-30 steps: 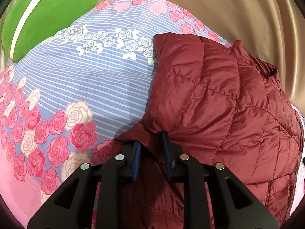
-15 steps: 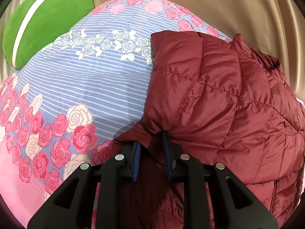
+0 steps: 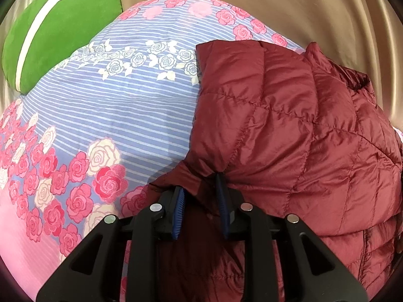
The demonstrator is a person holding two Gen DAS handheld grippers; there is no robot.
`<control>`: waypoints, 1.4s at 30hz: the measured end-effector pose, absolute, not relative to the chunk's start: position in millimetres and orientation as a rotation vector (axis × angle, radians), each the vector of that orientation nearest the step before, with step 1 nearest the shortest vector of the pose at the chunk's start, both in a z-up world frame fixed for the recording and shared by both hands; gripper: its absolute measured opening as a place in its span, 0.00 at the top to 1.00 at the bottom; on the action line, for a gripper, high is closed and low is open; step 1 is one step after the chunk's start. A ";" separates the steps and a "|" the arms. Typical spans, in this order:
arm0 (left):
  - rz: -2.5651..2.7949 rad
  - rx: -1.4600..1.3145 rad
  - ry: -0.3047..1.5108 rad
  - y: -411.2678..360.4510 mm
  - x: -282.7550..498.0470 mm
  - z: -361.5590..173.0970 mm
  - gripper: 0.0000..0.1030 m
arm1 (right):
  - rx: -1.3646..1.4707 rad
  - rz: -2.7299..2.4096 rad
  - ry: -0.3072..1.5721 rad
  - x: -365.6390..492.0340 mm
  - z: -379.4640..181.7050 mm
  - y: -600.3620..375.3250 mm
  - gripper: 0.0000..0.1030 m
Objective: Fold large clothes
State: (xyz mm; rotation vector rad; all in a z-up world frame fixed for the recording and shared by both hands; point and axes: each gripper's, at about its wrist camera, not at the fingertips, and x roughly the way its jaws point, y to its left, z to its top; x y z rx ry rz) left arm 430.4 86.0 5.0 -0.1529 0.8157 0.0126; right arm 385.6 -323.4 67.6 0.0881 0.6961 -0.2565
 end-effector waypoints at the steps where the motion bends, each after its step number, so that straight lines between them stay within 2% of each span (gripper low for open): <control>1: 0.014 -0.151 0.816 85.9 430.4 4.3 0.78 | 0.105 -0.256 0.687 381.6 72.8 -322.8 0.80; 6: 0.017 -0.142 0.816 86.0 428.8 1.4 0.78 | 0.164 -0.152 0.560 326.2 107.2 -310.1 0.77; 8: 0.021 -0.136 0.817 84.9 430.2 0.3 0.78 | 0.137 -0.112 0.606 326.2 99.1 -302.1 0.77; 11: 0.020 -0.129 0.817 83.8 430.7 -0.8 0.77 | 0.083 -0.130 0.780 350.1 49.1 -296.0 0.79; 16: -0.001 -0.158 0.815 88.9 433.1 -1.4 0.75 | 0.110 -0.149 0.756 332.8 57.8 -287.7 0.78; 18: -0.037 -0.202 0.805 96.0 431.0 -1.3 0.69 | 0.172 -0.125 0.733 307.4 69.1 -289.7 0.75; 19: -0.057 -0.233 0.796 100.8 428.1 -1.1 0.64 | 0.185 -0.127 0.713 286.4 74.8 -291.0 0.71; 22: -0.057 -0.263 0.786 110.3 404.8 0.5 0.49 | 0.181 -0.167 0.669 226.4 82.4 -292.7 0.47; 24: -0.022 -0.233 0.776 115.2 377.5 6.3 0.36 | 0.199 -0.162 0.660 171.3 79.7 -300.7 0.44; 26: -0.038 -0.220 0.764 121.6 349.0 13.5 0.31 | 0.228 -0.169 0.672 128.6 73.0 -311.4 0.38; 29: -0.069 -0.201 0.792 133.0 301.1 18.2 0.24 | 0.302 -0.214 0.716 57.6 48.4 -330.3 0.34; 34: -0.050 -0.143 0.907 151.6 226.5 3.7 0.17 | 0.472 -0.262 0.754 -6.5 13.8 -351.7 0.30; 38: -0.062 -0.178 0.953 161.7 188.8 -8.5 0.16 | 0.558 -0.250 0.754 -28.2 -1.4 -349.1 0.30; 42: -0.050 -0.157 0.942 158.0 155.6 -11.3 0.11 | 0.557 -0.212 0.727 -37.0 -3.1 -327.7 0.28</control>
